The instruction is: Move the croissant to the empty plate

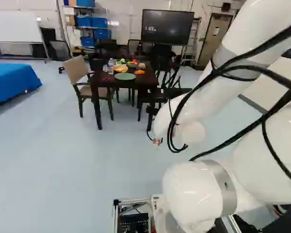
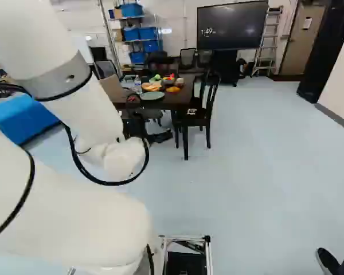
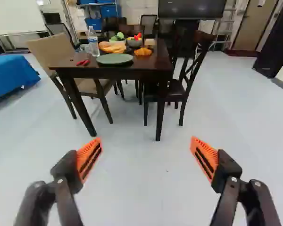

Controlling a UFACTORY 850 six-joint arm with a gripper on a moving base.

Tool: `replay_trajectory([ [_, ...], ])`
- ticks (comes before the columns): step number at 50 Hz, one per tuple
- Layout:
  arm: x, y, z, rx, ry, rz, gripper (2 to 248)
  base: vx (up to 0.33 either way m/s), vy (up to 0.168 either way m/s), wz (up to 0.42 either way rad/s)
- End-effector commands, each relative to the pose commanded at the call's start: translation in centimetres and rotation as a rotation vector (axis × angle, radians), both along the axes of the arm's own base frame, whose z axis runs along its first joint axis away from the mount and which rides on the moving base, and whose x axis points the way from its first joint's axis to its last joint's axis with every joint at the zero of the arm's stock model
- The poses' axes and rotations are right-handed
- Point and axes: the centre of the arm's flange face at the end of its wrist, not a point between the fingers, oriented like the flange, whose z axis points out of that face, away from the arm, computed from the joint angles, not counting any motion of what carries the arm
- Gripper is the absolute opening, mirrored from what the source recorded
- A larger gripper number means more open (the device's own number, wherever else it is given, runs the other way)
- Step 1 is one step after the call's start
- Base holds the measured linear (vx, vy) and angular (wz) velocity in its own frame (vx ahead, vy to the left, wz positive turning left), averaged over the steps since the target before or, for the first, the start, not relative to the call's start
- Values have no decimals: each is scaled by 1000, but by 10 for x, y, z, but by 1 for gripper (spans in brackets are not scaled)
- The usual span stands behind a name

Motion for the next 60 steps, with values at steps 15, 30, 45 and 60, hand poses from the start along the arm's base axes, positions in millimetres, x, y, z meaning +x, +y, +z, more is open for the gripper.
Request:
replay_trajectory([
  [15, 0, 0, 0, 0, 0, 0, 247, 26, -9, 15],
  [30, 0, 0, 0, 0, 0, 0, 247, 179, 0, -11],
  [45, 0, 0, 0, 0, 0, 0, 247, 206, 2, -17],
  [60, 0, 0, 0, 0, 0, 0, 247, 187, 1, -14],
])
